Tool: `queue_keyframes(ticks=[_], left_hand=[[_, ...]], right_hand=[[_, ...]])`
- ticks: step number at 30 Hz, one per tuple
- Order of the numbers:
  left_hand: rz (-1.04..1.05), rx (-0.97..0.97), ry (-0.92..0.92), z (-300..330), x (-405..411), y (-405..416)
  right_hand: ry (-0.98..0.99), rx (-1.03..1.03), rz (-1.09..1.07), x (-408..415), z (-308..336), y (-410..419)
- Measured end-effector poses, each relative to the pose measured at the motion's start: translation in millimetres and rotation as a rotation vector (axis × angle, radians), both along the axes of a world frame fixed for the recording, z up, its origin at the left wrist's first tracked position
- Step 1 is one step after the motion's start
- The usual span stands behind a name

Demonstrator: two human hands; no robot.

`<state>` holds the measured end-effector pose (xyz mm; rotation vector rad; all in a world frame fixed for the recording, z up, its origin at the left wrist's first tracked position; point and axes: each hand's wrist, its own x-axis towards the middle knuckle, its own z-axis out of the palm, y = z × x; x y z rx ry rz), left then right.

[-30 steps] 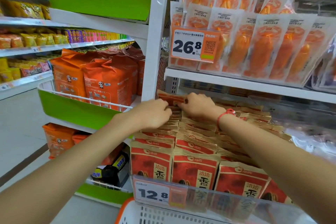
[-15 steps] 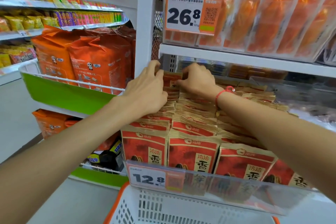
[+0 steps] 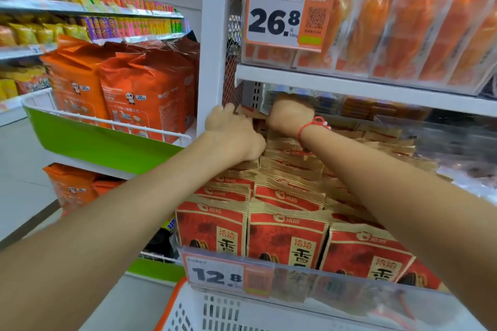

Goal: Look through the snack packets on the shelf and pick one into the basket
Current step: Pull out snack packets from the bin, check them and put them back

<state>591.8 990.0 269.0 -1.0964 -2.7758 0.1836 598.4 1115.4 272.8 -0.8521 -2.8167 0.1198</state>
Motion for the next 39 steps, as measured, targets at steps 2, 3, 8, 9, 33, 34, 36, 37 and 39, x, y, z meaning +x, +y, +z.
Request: queue_keyframes(ticks=[2, 3, 8, 9, 33, 34, 36, 37, 39], left_hand=[[-0.028, 0.003, -0.032, -3, -2, -1], [-0.037, 0.015, -0.08, -2, -2, -2], [-0.062, 0.03, -0.33, 6, -4, -25], [-0.051, 0.013, -0.334, 6, -5, -32], [-0.108, 0.128, -0.328, -6, 5, -57], [-0.105, 0.203, -0.368, -6, 6, -61], [-0.126, 0.34, -0.371, -6, 13, -72], [-0.14, 0.386, -0.361, -6, 20, -78], [-0.172, 0.394, -0.34, -6, 36, -92]], right_hand=[[-0.02, -0.013, -0.002, 0, 0, 0], [-0.036, -0.032, -0.004, 0, 0, 1], [-0.026, -0.078, 0.047, 8, 1, -3], [-0.015, -0.093, 0.079, 9, 1, -6], [-0.185, -0.209, 0.145, -6, -3, -19], [-0.142, -0.202, 0.161, 4, -1, -21], [-0.113, -0.071, 0.205, 25, 0, -29], [-0.145, -0.005, 0.227, 36, -1, -34], [-0.253, 0.02, 0.282, 54, -3, -45]])
